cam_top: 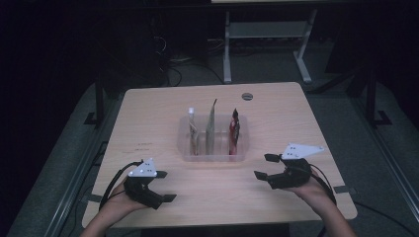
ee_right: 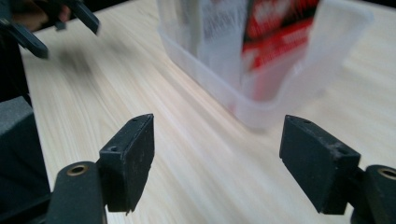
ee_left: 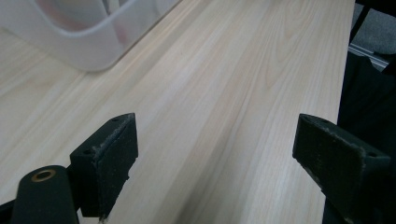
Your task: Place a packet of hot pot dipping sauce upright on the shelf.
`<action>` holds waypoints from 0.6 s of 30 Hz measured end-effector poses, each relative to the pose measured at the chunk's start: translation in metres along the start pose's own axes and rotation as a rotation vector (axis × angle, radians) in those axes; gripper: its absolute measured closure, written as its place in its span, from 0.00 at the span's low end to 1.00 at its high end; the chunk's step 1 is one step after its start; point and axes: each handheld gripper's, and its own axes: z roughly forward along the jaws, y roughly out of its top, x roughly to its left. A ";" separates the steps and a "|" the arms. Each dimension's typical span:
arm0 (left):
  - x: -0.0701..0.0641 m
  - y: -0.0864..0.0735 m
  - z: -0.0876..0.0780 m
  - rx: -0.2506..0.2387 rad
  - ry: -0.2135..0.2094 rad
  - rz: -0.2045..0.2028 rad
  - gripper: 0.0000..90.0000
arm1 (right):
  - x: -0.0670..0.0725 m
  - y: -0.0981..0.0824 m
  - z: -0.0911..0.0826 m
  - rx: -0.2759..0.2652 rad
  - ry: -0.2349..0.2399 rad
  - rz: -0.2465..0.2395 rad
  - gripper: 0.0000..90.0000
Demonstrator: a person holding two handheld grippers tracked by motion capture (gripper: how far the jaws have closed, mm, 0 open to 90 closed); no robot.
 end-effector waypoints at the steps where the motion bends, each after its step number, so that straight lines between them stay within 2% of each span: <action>1: 0.000 -0.002 0.000 0.006 0.002 -0.002 0.15 | -0.001 -0.004 -0.001 0.005 -0.005 0.005 0.29; 8: 0.000 -0.017 -0.003 0.017 0.022 -0.017 0.15 | -0.004 -0.028 -0.005 0.062 -0.061 0.003 0.27; 10: 0.001 -0.022 -0.002 0.012 0.024 -0.024 0.16 | -0.008 -0.034 -0.006 0.059 -0.067 0.018 0.26; 13: 0.004 -0.026 -0.004 0.052 0.073 0.031 0.16 | -0.014 -0.040 -0.008 0.062 -0.068 0.036 0.24; 15: 0.008 -0.028 -0.004 0.047 0.071 0.009 0.16 | -0.017 -0.042 -0.010 0.059 -0.072 0.033 0.24; 18: 0.011 -0.031 -0.004 0.056 0.071 0.011 0.16 | -0.019 -0.045 -0.011 0.070 -0.076 0.038 0.24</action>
